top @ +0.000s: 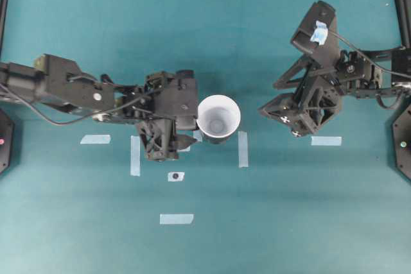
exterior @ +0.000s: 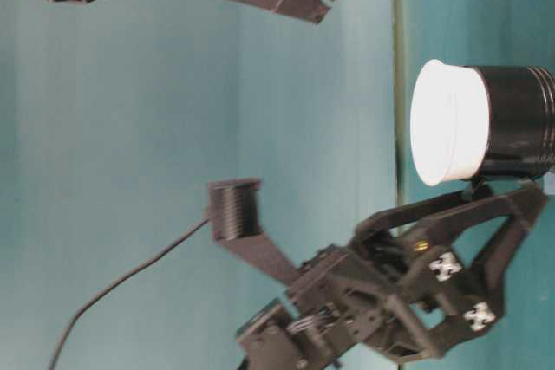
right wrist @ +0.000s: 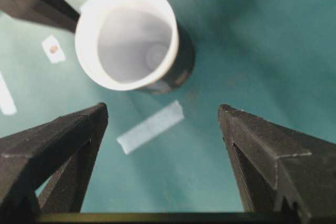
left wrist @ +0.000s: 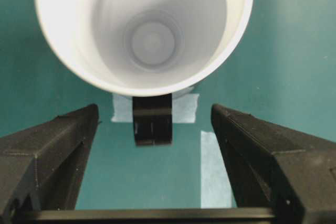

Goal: Holding the cup holder with the left arm, the right arm places the cup into the cup holder.

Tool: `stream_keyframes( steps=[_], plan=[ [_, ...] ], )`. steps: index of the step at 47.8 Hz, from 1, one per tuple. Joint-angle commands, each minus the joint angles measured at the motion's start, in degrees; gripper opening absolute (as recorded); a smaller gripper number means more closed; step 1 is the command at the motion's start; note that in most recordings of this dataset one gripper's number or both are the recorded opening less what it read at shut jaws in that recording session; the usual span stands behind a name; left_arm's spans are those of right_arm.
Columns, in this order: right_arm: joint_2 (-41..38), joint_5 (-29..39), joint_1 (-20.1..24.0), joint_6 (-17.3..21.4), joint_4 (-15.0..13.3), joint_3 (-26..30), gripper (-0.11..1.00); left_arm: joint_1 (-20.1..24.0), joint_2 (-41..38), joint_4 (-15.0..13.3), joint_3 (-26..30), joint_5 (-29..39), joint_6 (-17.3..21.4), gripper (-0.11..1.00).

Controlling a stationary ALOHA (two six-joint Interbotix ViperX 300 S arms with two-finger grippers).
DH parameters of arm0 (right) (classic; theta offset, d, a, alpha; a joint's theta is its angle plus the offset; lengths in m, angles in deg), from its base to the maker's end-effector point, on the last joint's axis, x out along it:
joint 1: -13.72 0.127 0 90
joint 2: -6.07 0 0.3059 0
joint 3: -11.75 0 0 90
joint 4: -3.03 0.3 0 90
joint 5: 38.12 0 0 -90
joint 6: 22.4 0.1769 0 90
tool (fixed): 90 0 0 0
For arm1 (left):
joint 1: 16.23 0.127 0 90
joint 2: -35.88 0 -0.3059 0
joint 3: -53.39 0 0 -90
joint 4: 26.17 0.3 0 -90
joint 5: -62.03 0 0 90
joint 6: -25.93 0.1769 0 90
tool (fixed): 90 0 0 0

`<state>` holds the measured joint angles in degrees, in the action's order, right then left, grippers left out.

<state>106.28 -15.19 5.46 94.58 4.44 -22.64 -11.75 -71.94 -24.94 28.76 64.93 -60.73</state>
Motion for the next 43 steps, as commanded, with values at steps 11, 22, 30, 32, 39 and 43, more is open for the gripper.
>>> stream_keyframes(
  steps=[11,22,30,32,39,43],
  plan=[
    [2.2,-3.1,0.2,0.2,-0.1,-1.3,0.91,-0.1,7.7,0.1,-3.8,-0.2,-1.6,0.90],
    [2.4,-6.3,0.6,-0.3,-0.3,-2.5,0.91,-0.1,10.2,0.1,-5.4,-0.2,-3.1,0.90],
    [2.5,-6.3,1.1,-1.8,-0.8,-2.6,0.91,-0.2,10.7,0.0,-5.1,-0.1,-3.6,0.90],
    [2.5,-6.3,1.3,-2.5,-1.2,-2.6,0.91,-0.2,10.8,0.1,-5.0,0.2,-4.0,0.90],
    [2.5,-6.3,2.0,-6.6,-1.7,-2.6,0.91,-0.2,10.8,0.0,-4.8,2.0,-5.5,0.90],
    [2.5,-6.3,2.2,-8.4,-1.7,-2.6,0.91,-0.2,11.1,0.0,-5.0,2.4,-5.6,0.90]
  ],
)
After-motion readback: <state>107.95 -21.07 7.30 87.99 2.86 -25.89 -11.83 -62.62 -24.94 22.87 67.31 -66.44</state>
